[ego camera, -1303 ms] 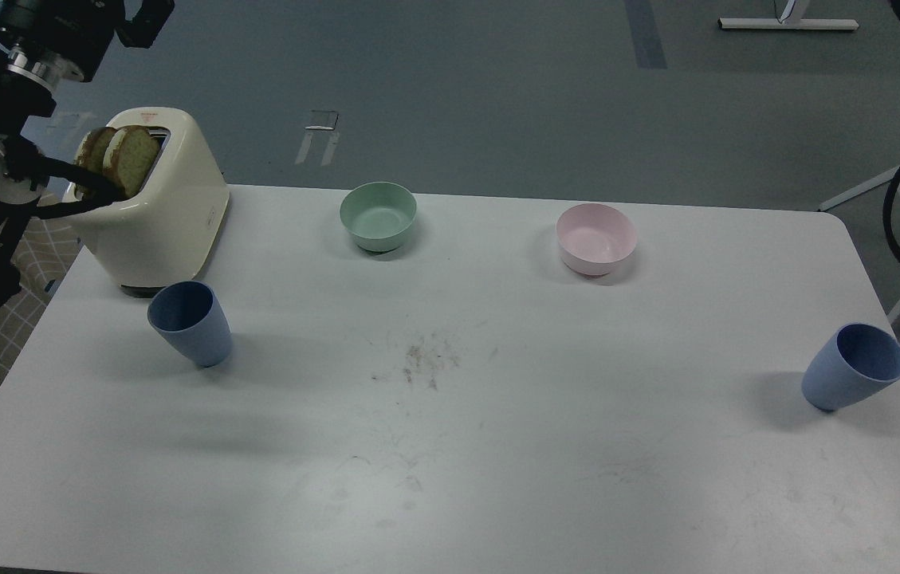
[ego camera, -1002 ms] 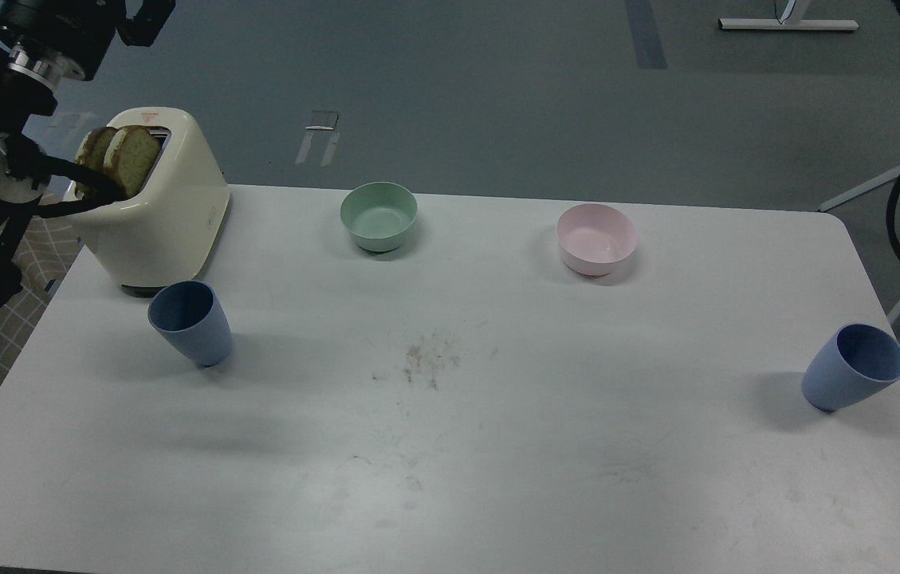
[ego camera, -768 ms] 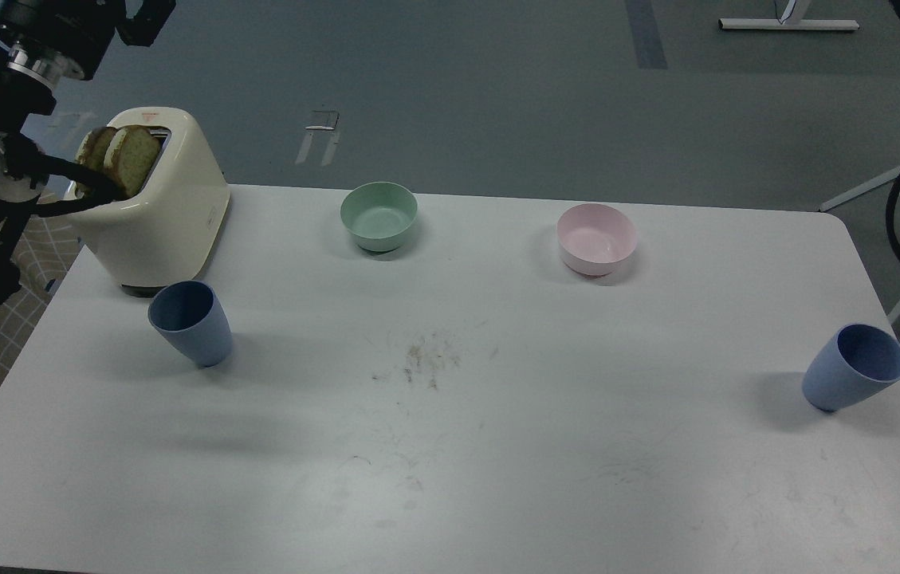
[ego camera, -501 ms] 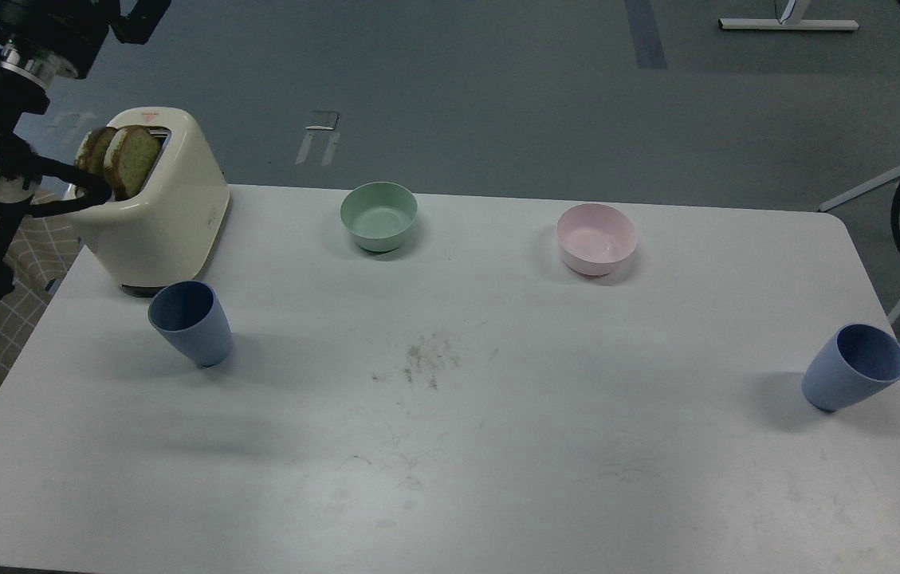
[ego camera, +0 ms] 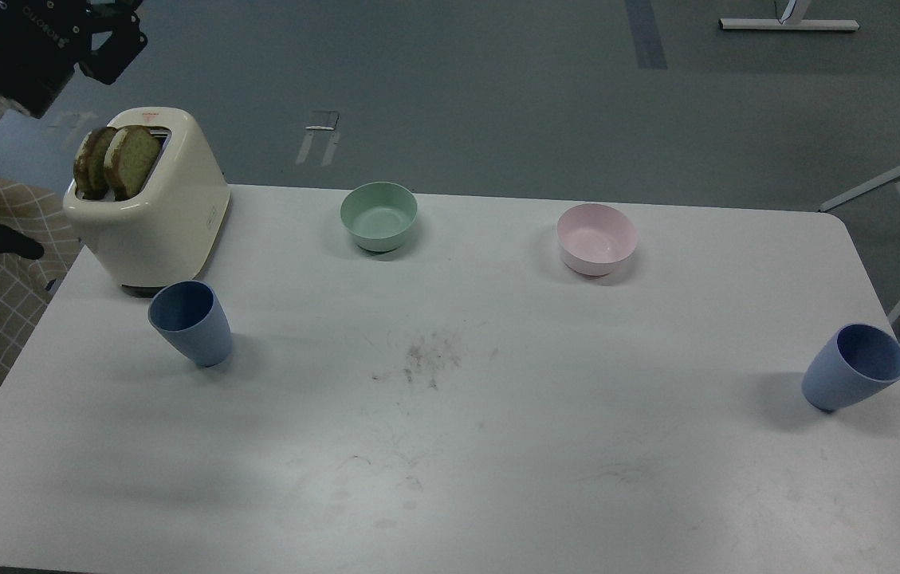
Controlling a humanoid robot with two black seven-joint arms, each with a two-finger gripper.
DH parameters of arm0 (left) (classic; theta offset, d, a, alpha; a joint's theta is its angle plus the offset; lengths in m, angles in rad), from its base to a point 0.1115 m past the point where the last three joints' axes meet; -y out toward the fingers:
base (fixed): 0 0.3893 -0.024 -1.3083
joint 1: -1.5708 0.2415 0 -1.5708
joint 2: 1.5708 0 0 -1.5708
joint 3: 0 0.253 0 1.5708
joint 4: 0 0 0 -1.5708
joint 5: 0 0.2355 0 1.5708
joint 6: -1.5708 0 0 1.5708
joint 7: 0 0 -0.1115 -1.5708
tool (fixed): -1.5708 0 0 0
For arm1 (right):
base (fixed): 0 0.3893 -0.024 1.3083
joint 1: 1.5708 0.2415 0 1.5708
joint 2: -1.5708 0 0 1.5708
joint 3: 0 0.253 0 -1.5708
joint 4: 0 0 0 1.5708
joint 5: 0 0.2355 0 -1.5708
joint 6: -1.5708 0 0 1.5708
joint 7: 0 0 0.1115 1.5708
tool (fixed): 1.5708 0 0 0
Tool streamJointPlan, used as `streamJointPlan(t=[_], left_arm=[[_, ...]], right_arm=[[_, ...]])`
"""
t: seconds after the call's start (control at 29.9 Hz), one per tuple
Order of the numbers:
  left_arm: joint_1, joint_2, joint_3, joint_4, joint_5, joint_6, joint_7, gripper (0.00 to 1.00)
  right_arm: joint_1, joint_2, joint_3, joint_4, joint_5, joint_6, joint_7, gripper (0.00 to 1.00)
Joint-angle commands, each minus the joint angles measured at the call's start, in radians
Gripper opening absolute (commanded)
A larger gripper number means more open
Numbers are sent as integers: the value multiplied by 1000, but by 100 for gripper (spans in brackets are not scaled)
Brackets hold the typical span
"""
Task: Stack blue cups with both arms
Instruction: 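Move the left gripper down from the toaster toward the blue cup, then grasp the nearby blue cup with the left gripper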
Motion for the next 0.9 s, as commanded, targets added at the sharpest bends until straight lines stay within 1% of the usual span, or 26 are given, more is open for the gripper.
streamJointPlan(t=[0.0, 0.07, 0.1, 0.17, 0.33, 0.4, 0.43, 0.47, 0.5, 0.57, 0.67, 0.73, 0.8, 0.87], left_arm=[[95, 114, 1, -107, 185, 5, -25, 88], [133, 145, -1, -139, 270, 12, -24, 86], [167, 170, -2, -173, 361, 17, -27, 86], [198, 199, -2, -196, 466, 19, -30, 86], [287, 225, 7, -184, 685, 25, -36, 85], [301, 224, 8, -184, 843, 73, -74, 80], [304, 224, 8, -184, 876, 100, -74, 79], [313, 224, 16, -184, 929, 148, -74, 78], [313, 224, 16, -184, 930, 149, -74, 78], [339, 228, 62, -184, 1061, 244, -74, 78], [344, 225, 103, -176, 1202, 320, -74, 77], [344, 225, 120, -164, 1242, 333, -74, 76], [344, 215, 148, -124, 1293, 351, -74, 75], [342, 211, 168, -94, 1316, 390, -74, 71]], right_arm=[[-28, -14, 3, 7, 27, 0, -1, 100], [-38, -14, 10, 13, 28, 0, -1, 100], [-51, -14, 15, 21, 28, 0, -1, 100], [-63, -14, 21, 30, 28, 0, -1, 100], [-92, -12, 27, 35, 28, 0, -1, 100], [-97, -12, 33, 35, 28, 0, 1, 100], [-97, -12, 37, 35, 28, 0, 1, 100], [-101, -12, 43, 35, 28, 0, 1, 100], [-101, -12, 43, 35, 28, 0, 1, 100], [-106, -12, 46, 38, 30, 0, 1, 100], [-106, -12, 46, 39, 30, 0, -1, 100], [-106, -12, 46, 39, 30, 0, -1, 100], [-106, -11, 46, 39, 30, 0, -1, 100], [-106, -11, 46, 45, 30, 0, 1, 100]])
